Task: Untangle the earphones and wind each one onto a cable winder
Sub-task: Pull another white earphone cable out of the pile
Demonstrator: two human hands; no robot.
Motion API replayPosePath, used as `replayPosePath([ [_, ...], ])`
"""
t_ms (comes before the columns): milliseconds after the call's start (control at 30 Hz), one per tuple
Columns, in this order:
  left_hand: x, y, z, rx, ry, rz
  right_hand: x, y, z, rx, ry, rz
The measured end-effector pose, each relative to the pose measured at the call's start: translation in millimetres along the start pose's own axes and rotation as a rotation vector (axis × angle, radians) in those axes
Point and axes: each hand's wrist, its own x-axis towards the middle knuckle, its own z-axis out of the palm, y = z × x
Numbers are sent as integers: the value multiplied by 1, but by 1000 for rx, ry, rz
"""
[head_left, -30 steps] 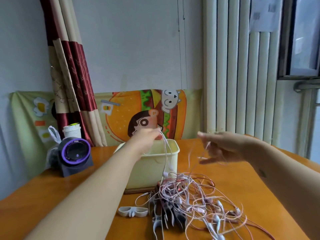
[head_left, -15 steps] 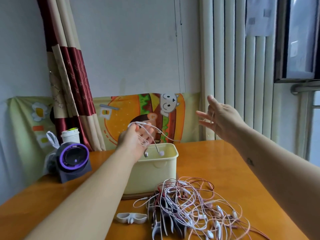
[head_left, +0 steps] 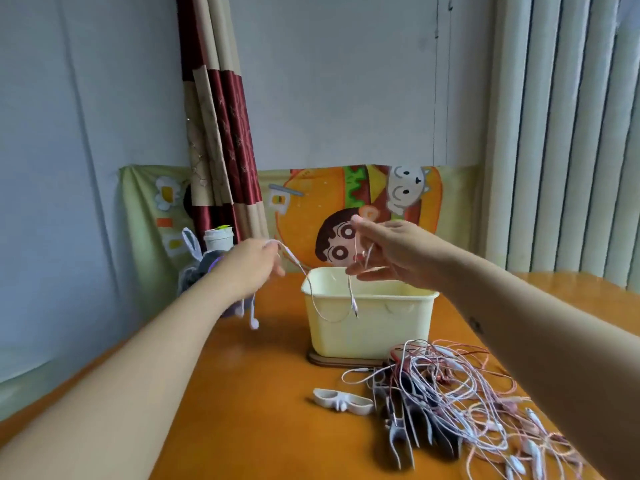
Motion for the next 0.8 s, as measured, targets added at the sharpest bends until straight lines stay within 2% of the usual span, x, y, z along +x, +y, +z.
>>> replayPosePath([
  [67,-12,-11,-4,443,-201,-124,12,15,26,-98,-47,39],
  [100,-17,-19,-4,636,-239,-134,21,25,40,-149,-70,59],
  [233,-26,-44,-15,795,-172,-198,47,49,80,-356,-76,54],
  [300,-21,-50,-20,717,-140,-183,58,51,94,-418,-5,-17],
  [367,-18,-49,-23,567,-227,-188,66,47,104,-463,4,-54],
  [433,-16,-43,-26,204,-353,-291,71,46,110,-557,-110,31],
  [500,-19,-40,-33,-108,-472,-334,74,51,110,-763,-229,53],
  [567,-25,-43,-36,-317,-553,-321,74,57,103,-867,-198,32],
  [633,-28,-48,-33,-509,-528,-331,72,68,94,-946,-72,-18],
  [667,-26,-50,-29,-584,-492,-346,69,73,89,-990,-65,-26],
  [800,-18,-55,-10,-722,-385,-376,38,100,80,-1168,-353,-17],
])
